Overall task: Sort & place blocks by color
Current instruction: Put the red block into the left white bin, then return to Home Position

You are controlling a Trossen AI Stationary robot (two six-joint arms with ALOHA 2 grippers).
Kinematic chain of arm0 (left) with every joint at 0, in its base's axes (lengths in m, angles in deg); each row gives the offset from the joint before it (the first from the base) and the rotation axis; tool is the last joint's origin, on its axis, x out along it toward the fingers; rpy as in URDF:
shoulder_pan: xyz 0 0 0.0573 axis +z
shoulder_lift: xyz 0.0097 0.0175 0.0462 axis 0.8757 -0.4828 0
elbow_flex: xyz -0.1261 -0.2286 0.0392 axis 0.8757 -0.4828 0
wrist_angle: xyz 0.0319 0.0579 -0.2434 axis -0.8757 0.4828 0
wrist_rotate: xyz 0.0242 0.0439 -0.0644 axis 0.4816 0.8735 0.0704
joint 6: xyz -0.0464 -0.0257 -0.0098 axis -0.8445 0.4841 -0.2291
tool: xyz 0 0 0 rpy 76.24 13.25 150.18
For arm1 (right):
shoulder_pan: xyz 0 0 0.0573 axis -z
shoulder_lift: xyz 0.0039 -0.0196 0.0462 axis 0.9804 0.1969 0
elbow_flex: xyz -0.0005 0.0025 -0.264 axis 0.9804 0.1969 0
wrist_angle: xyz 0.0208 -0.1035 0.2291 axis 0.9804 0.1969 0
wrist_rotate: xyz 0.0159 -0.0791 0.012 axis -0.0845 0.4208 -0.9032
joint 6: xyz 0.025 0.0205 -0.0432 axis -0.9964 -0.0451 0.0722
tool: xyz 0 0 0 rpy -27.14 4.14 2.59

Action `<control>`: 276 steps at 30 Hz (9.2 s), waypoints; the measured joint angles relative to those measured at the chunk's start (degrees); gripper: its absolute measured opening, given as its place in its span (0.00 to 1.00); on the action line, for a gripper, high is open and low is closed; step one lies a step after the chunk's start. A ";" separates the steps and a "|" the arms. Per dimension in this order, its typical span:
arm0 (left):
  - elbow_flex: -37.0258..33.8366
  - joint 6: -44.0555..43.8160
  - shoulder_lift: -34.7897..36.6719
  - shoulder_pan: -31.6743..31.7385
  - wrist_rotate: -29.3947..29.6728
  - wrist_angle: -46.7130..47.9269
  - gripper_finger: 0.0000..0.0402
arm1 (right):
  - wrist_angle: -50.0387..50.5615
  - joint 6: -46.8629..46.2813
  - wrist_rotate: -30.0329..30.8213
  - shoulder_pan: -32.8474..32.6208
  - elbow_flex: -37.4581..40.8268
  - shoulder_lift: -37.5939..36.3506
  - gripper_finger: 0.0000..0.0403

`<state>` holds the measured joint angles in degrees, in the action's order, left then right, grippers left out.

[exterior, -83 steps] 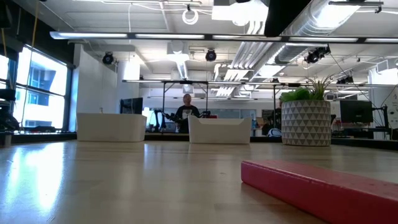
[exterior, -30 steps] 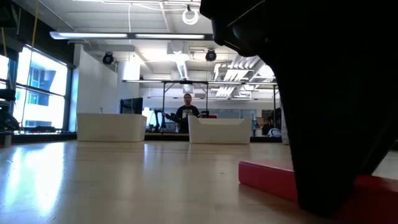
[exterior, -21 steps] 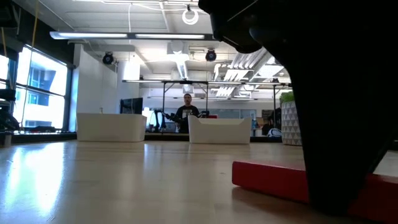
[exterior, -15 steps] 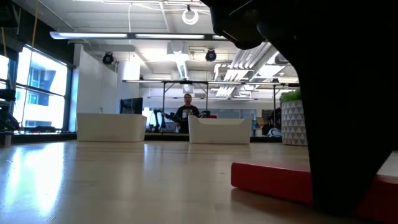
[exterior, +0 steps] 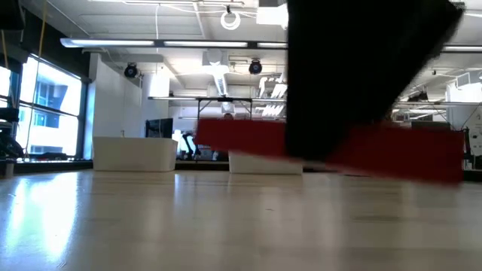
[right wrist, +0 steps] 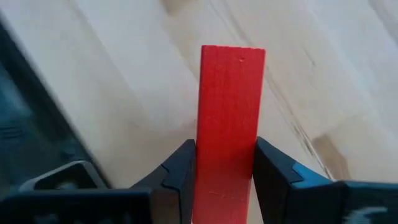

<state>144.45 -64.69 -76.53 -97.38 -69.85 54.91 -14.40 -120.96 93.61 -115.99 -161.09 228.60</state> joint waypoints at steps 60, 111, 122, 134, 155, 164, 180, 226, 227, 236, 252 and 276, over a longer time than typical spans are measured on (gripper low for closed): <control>0.00 4.61 0.00 11.50 1.83 -26.90 0.46 | -1.46 31.67 30.39 2.61 -11.78 -0.83 0.26; 0.00 24.03 -0.04 17.39 8.55 -12.28 0.11 | 10.77 32.71 25.88 6.87 -11.78 -0.83 0.53; 0.00 33.37 -0.02 31.09 15.40 0.65 0.11 | 14.42 32.55 25.93 7.99 -11.78 -0.83 0.53; 0.00 46.21 -0.02 52.01 23.76 4.99 0.11 | 14.42 29.86 25.62 8.73 -11.78 -0.83 0.53; 0.11 60.16 8.15 79.75 14.08 -2.57 0.11 | 16.48 29.97 25.47 11.51 -11.78 -0.81 0.53; 0.09 62.22 7.20 85.15 10.06 -2.54 0.15 | 17.46 26.98 25.43 11.48 -11.78 -0.81 0.53; 0.07 65.32 7.91 85.35 3.52 -2.63 0.44 | 20.76 25.62 21.78 11.44 -11.78 -0.81 0.53; -54.73 53.67 58.61 45.22 -7.96 -58.85 0.42 | 18.18 21.13 23.01 20.47 26.32 -18.44 0.51; -55.94 53.40 59.22 44.66 -7.98 -59.92 0.42 | 15.89 21.18 22.90 20.47 28.55 -20.45 0.51; -63.53 56.34 63.76 40.39 -7.96 -69.72 0.42 | -10.51 25.87 22.61 20.47 53.66 -41.85 0.51; -63.76 61.52 68.54 38.38 -7.96 -70.17 0.42 | -46.77 30.19 21.88 20.49 91.82 -82.01 0.51; -63.71 68.54 75.58 38.42 -7.96 -70.17 0.42 | -63.70 52.55 14.06 20.38 103.54 -109.28 0.51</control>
<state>80.73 3.85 -0.96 -58.95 -77.80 -15.26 -78.10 -68.40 107.67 -95.61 -57.55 119.31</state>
